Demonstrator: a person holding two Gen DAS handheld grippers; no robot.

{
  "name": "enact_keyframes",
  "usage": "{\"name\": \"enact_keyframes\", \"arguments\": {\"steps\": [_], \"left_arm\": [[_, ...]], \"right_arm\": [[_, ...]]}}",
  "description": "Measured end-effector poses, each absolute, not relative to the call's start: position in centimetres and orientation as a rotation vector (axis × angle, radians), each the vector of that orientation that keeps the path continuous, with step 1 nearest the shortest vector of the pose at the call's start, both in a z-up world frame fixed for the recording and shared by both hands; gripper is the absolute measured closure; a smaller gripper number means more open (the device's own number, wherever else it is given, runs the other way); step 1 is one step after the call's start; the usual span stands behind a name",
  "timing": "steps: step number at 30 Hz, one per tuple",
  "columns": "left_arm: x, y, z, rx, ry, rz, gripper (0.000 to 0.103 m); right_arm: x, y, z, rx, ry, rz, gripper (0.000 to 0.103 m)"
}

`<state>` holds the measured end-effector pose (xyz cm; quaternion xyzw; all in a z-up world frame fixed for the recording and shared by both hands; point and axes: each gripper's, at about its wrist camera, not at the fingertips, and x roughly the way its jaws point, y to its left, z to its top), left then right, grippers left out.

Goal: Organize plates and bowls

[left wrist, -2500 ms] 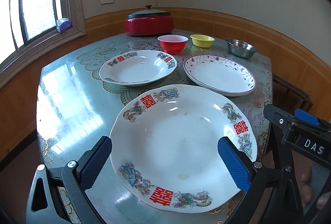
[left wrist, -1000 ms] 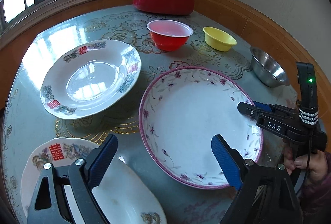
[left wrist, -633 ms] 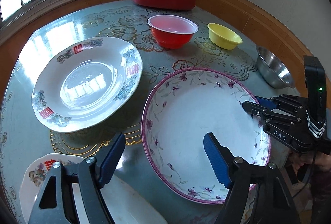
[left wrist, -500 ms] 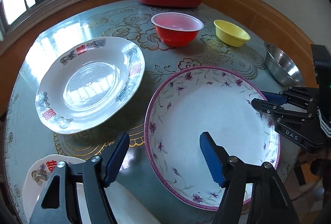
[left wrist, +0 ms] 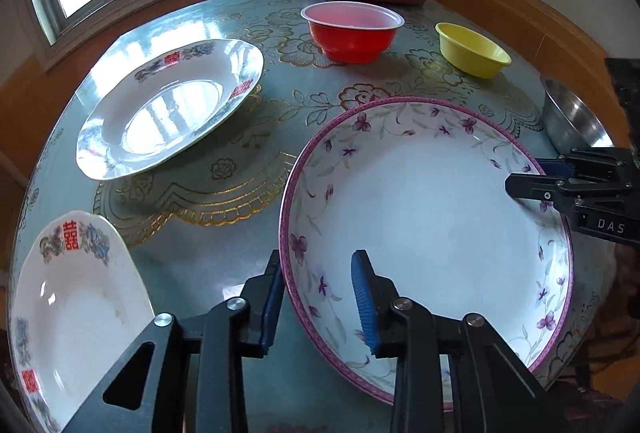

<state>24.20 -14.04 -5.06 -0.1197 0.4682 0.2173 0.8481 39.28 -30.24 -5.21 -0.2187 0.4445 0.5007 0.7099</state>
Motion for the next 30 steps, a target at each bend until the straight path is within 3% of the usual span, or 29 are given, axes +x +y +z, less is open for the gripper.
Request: {"name": "enact_keyframes", "arguments": {"steps": [16,30], "left_arm": [[19.3,-17.3,-5.1,-0.354,0.883,0.665,0.076],[17.9,-18.4,-4.1,-0.362,0.799,0.677,0.074]], "right_arm": [[39.8,-24.3,-3.9,-0.532,0.870,1.212,0.086],[39.1,-22.4,-4.7,-0.626,0.825,1.162,0.075]]}}
